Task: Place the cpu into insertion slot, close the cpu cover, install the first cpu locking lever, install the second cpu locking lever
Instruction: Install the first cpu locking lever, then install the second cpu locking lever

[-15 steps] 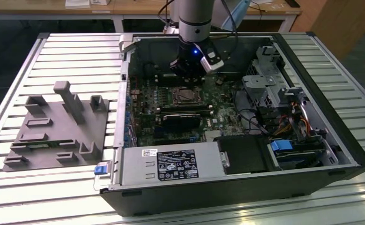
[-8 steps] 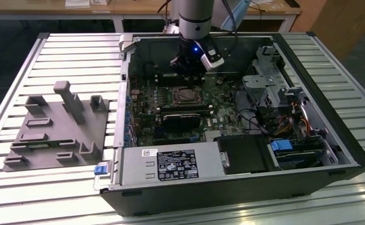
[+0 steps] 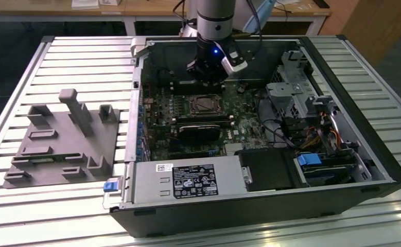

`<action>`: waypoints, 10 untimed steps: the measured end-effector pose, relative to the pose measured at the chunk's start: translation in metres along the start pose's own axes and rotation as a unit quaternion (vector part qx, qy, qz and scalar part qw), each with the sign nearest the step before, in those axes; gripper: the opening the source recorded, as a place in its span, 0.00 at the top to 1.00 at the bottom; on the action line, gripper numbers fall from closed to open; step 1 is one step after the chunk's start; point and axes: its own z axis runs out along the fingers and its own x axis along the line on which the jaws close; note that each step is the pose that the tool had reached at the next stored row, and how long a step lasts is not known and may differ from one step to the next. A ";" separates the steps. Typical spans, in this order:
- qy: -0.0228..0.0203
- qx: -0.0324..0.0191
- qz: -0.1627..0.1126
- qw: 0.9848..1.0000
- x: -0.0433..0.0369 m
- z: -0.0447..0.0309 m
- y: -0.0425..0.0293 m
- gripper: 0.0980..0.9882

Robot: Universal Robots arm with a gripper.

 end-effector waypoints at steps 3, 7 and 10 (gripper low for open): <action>0.000 -0.001 0.000 1.000 -0.0005 0.0000 -0.0016 0.99; 0.000 -0.002 0.000 1.000 -0.0008 0.0000 -0.0034 0.99; 0.000 -0.002 0.000 1.000 -0.0010 0.0000 -0.0046 0.99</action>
